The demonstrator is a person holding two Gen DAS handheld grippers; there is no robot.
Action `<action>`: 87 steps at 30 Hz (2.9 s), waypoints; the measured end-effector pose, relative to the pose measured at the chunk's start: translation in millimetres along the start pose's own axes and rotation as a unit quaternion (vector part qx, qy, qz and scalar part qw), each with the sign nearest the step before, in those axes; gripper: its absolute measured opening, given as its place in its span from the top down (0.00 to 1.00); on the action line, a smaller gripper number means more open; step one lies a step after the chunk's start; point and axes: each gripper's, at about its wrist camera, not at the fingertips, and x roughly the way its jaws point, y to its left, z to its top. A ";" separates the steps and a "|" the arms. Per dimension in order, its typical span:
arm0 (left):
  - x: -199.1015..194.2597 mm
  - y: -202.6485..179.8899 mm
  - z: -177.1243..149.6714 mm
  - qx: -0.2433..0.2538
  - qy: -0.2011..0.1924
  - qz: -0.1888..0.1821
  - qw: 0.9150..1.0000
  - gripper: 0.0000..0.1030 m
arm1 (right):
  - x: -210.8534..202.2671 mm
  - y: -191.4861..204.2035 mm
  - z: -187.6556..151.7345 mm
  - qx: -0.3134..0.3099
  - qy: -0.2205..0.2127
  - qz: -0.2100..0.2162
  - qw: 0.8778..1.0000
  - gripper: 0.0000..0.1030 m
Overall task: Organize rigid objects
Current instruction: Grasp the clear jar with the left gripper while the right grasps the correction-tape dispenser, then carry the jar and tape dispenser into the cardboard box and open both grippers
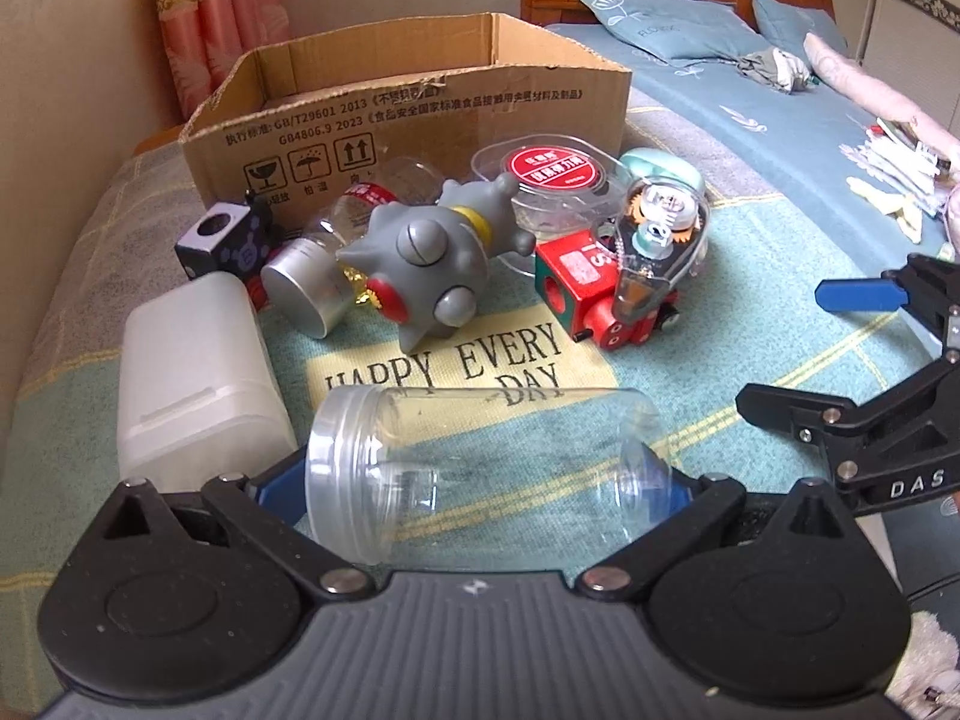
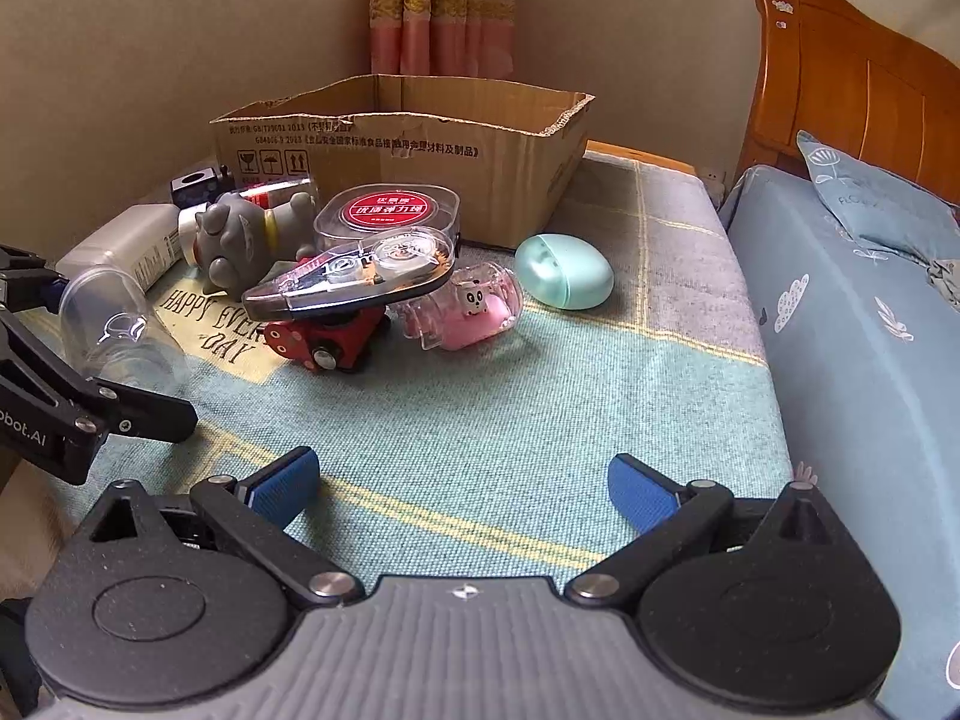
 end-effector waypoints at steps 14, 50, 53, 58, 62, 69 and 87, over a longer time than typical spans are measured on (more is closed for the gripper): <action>-24.3 -5.6 -0.6 -0.005 -0.018 -0.005 1.000 0.06 | 3.7 -0.2 7.6 -0.031 0.016 0.030 0.999 0.00; -50.8 30.4 35.6 0.000 -0.074 0.004 0.997 0.13 | 33.3 26.9 71.7 -0.172 -0.007 0.112 0.979 0.10; -52.9 31.8 37.9 0.005 -0.076 0.007 0.997 0.13 | 31.9 26.9 72.7 -0.171 -0.004 0.116 0.978 0.10; -55.1 38.5 47.9 0.009 -0.079 -0.002 0.997 0.13 | 24.6 24.8 77.3 -0.174 -0.006 0.117 0.978 0.10; -57.8 43.3 66.4 0.025 -0.091 0.004 0.996 0.13 | 15.6 20.2 90.5 -0.170 -0.014 0.118 0.978 0.10; -46.8 59.3 132.7 0.027 -0.122 0.017 0.992 0.13 | 5.7 6.5 136.3 -0.152 -0.053 0.107 0.981 0.10; 74.8 100.9 254.1 0.011 -0.032 0.044 0.998 0.07 | 56.4 -16.9 215.2 -0.102 -0.021 0.067 0.992 0.10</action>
